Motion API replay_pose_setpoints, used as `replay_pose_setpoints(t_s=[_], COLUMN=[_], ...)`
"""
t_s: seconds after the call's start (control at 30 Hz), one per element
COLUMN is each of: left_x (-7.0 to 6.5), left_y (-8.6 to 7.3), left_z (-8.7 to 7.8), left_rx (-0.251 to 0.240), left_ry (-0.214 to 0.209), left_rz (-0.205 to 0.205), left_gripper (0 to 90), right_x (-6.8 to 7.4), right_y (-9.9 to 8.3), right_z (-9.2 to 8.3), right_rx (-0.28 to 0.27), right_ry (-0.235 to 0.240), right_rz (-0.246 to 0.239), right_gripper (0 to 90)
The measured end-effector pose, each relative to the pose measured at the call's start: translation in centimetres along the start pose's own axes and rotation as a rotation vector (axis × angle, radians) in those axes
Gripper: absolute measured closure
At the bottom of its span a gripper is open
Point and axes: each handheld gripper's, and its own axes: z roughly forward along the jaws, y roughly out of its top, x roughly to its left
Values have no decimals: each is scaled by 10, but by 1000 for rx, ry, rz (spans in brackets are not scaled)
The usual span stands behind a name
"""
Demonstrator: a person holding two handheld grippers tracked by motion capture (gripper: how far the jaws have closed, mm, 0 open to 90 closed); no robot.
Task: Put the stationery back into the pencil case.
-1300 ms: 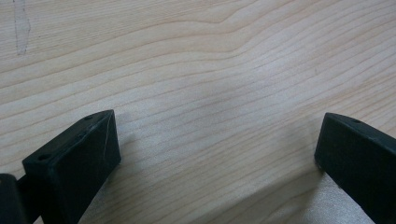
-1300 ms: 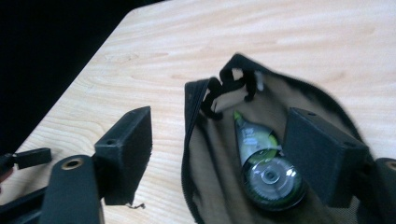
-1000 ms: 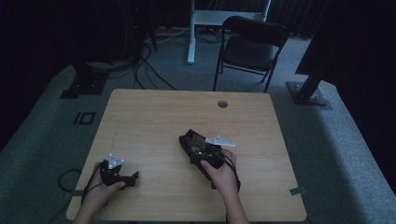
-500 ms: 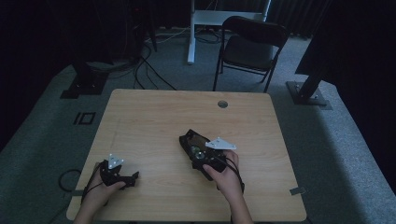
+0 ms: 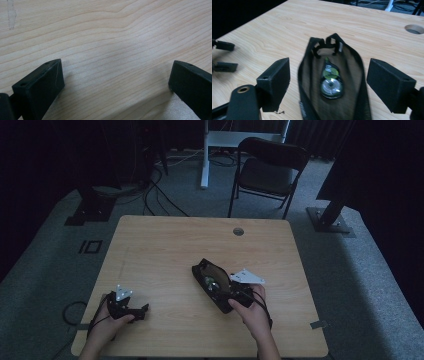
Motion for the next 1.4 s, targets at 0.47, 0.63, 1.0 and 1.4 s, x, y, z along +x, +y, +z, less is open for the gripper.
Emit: replay_pose_setpoints(t_s=[0.47,0.63,1.0,1.4], left_x=[0,0,0,0], left_y=[0,0,0,0], left_z=[0,0,0,0], left_rx=[0,0,1,2], left_ry=[0,0,0,0], left_rz=[-1,0,1,1], left_gripper=[2,2,2,2], right_x=[-30,-41,-69,-96], right_y=[-17,-25,-50,-82], right_z=[-24,-35,-54,-60], right_rx=[-3,-14,11,79], right_ry=[-53,-73,-152,-217], right_rz=[-1,34,62,90], right_gripper=[164,164,164,139])
